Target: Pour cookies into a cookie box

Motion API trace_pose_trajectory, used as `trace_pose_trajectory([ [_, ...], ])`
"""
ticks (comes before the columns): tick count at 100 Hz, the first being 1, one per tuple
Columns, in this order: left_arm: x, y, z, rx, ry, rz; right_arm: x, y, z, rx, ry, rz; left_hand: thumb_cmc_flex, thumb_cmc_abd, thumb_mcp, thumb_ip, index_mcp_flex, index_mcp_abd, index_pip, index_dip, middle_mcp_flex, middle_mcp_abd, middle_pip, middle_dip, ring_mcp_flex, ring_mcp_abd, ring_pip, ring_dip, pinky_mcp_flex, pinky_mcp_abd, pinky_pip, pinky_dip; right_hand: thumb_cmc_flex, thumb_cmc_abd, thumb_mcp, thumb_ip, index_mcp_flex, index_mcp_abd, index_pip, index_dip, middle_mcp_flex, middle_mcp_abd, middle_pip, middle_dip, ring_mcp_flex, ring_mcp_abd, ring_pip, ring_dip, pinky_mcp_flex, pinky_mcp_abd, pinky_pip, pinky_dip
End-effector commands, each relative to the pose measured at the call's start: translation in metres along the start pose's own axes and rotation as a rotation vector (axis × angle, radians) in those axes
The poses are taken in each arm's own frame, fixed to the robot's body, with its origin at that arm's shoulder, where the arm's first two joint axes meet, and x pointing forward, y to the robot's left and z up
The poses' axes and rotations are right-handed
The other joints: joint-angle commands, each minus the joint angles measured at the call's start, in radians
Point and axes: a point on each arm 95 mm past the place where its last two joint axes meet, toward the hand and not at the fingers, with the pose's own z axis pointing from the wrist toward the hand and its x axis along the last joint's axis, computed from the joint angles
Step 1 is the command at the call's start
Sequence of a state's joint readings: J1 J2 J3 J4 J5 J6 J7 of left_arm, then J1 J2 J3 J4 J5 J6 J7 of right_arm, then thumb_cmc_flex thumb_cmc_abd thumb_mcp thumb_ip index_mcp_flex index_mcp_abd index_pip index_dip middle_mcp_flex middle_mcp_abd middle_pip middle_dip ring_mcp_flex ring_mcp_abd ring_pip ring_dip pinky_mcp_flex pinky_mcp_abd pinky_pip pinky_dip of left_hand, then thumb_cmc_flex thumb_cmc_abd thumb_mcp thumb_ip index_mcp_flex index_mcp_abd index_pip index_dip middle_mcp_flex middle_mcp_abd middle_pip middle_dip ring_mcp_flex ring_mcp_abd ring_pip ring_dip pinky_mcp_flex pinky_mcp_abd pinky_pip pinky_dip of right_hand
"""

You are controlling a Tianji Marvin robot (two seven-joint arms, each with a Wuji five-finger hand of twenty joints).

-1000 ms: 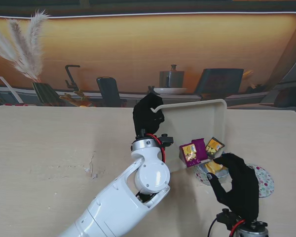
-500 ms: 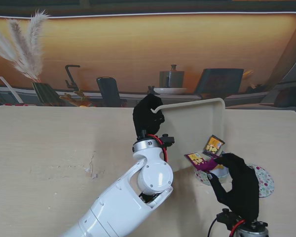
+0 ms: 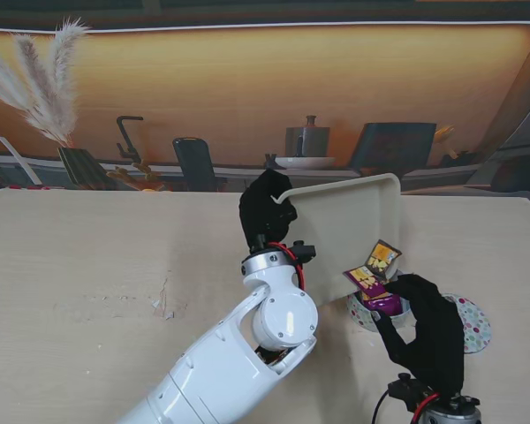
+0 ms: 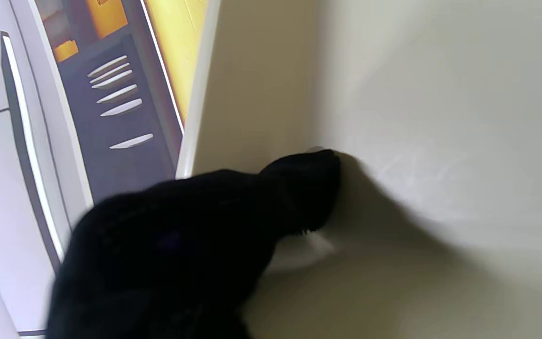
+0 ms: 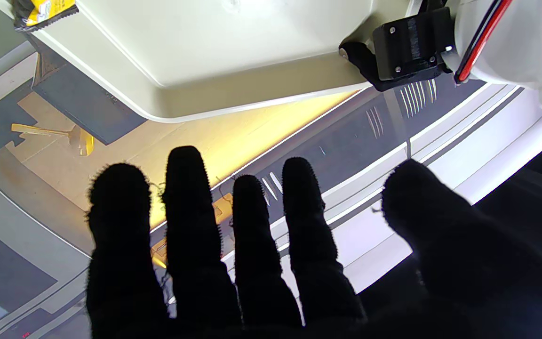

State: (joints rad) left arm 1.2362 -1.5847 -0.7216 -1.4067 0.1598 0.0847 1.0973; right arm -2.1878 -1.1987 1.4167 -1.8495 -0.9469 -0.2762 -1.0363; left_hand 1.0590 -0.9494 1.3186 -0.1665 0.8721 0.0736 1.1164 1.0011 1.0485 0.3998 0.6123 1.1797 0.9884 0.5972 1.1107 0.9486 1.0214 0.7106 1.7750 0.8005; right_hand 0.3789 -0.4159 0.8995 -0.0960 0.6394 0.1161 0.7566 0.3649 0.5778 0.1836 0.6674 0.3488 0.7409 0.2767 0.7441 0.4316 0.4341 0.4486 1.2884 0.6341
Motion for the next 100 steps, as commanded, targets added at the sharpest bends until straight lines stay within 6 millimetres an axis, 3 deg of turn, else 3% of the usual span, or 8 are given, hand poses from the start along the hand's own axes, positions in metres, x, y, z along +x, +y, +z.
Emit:
trace_pose_trajectory([
  [1,0.0095,0.0042,-0.0016,-0.009,0.023,-0.025,0.0021,-0.0011,-0.0007,0.012,-0.004,0.006,0.063,0.121,0.149,0.042,0.013,-0.032,0.014,-0.003,0.124,-0.089,0.199,0.067,0.142,-0.024,0.261,0.057,0.027,-0.013,0.064,-0.004,-0.018,0.020,-0.001,0.028,0.033,0.008,-0.002,-0.007,-0.004,0.006,0.013,0.005,-0.018,0.028,0.007,-0.006,-0.010,-0.003,-0.010,-0.012],
  [34,0.0182,0.0031,-0.0085,0.008,0.076,-0.087,0.0023,-0.0015,-0.0010,0.013,-0.008,0.008,0.065,0.127,0.141,0.044,0.011,-0.033,0.017,-0.004,0.119,-0.088,0.202,0.067,0.136,-0.028,0.261,0.058,0.027,-0.013,0.062,-0.008,-0.016,0.020,0.001,0.028,0.033,0.009,-0.003,-0.007,-0.006,0.006,0.013,0.005,-0.019,0.025,0.007,-0.006,-0.011,-0.005,-0.011,-0.013],
  [100,0.0098,0.0098,-0.0091,-0.003,0.135,-0.020,0.0015,-0.0021,-0.0009,0.014,-0.009,0.011,0.065,0.127,0.141,0.044,0.011,-0.033,0.019,-0.004,0.119,-0.087,0.204,0.066,0.138,-0.027,0.263,0.058,0.027,-0.013,0.063,-0.010,-0.016,0.022,0.001,0.028,0.035,0.010,-0.002,-0.007,-0.007,0.008,0.014,0.005,-0.018,0.027,0.008,-0.005,-0.011,-0.005,-0.011,-0.014],
])
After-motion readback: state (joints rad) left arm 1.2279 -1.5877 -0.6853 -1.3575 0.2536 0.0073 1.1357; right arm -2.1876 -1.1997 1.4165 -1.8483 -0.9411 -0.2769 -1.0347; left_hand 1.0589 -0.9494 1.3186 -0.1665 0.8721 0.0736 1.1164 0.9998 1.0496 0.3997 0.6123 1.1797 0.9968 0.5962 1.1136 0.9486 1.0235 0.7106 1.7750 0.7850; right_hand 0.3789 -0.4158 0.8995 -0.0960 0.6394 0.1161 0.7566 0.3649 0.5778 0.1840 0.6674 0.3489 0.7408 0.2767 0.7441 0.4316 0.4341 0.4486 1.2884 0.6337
